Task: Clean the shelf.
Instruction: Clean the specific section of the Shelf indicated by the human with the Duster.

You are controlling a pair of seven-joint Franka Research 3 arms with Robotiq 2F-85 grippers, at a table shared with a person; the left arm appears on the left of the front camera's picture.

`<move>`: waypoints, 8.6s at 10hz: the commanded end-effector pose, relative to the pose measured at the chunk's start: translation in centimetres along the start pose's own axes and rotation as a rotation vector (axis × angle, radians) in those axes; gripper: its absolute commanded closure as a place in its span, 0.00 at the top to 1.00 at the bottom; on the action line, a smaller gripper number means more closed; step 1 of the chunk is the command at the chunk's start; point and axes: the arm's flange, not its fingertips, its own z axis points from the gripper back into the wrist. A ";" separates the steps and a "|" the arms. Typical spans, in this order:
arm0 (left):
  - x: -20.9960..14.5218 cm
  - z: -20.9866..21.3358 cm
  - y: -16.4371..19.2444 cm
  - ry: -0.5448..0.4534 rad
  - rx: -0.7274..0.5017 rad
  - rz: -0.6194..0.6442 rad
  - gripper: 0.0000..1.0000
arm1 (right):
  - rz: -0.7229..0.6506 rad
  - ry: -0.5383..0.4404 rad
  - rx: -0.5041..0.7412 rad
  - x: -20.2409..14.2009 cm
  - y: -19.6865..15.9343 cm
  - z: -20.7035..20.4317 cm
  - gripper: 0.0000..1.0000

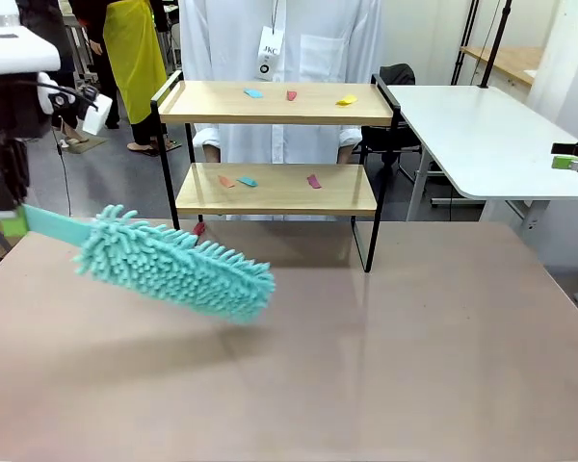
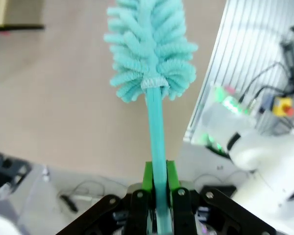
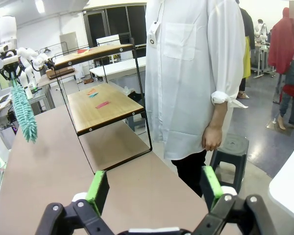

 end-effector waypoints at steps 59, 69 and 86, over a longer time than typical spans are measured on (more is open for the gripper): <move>13.7 20.6 -11.2 -0.671 -0.189 0.373 0.13 | 0.004 -0.003 0.002 0.2 0.1 -0.2 1.00; 24.7 21.8 -12.3 -0.781 -0.014 0.696 0.13 | 0.004 -0.003 0.002 0.2 0.1 -0.2 1.00; 40.3 14.9 -12.0 -0.762 0.223 1.306 0.13 | 0.004 -0.003 0.002 0.2 0.1 -0.2 1.00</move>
